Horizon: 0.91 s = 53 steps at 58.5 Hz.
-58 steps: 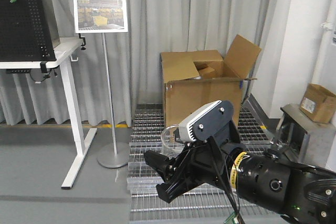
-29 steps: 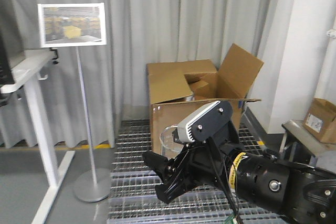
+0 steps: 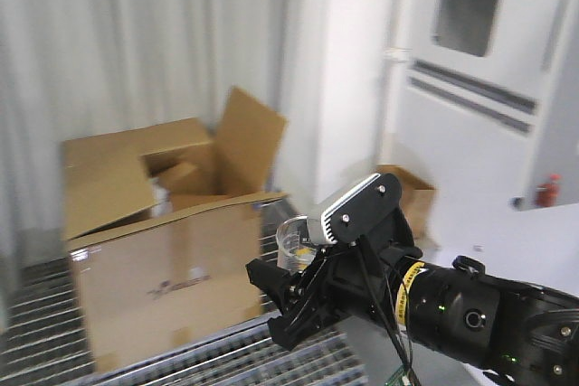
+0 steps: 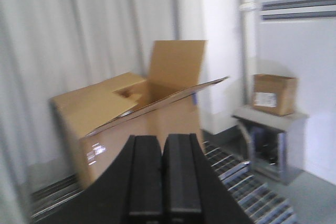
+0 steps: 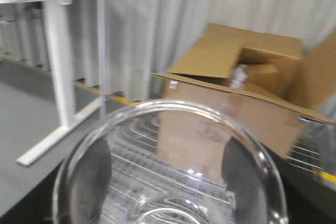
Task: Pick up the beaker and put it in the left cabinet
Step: 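Keep holding the beaker while driving to the open white cabinet, then carry the beaker over the blue tray on the cabinet shelf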
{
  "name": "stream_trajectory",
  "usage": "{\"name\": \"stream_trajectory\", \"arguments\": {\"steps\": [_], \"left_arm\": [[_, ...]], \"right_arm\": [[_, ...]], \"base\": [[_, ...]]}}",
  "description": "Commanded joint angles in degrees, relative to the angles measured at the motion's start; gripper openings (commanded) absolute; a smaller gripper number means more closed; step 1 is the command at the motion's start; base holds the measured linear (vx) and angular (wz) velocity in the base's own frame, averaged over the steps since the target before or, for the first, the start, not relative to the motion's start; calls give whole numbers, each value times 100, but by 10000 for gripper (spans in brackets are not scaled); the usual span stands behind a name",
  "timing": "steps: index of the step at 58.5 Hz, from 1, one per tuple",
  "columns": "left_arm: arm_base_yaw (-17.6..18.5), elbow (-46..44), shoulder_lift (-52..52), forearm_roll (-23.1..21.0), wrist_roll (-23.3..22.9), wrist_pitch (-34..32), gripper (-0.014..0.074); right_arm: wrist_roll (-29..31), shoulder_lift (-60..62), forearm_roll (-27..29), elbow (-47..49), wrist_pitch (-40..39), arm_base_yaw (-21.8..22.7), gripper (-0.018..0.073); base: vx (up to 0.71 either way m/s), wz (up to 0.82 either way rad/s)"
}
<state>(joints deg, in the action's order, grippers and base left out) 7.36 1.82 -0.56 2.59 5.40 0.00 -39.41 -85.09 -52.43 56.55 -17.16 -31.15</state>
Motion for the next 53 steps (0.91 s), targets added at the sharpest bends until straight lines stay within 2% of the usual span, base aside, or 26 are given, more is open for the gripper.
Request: {"name": "stream_trajectory", "arguments": {"steps": [1,53], "left_arm": [[3,90,-106,-18,-15,-428,1],[3,90,-106,-18,-15,-428,1]], "right_arm": [[28,219,98,198,-302,23,-6],[28,219,98,198,-302,23,-6]], "base": [[32,-83],[26,-76]]}}
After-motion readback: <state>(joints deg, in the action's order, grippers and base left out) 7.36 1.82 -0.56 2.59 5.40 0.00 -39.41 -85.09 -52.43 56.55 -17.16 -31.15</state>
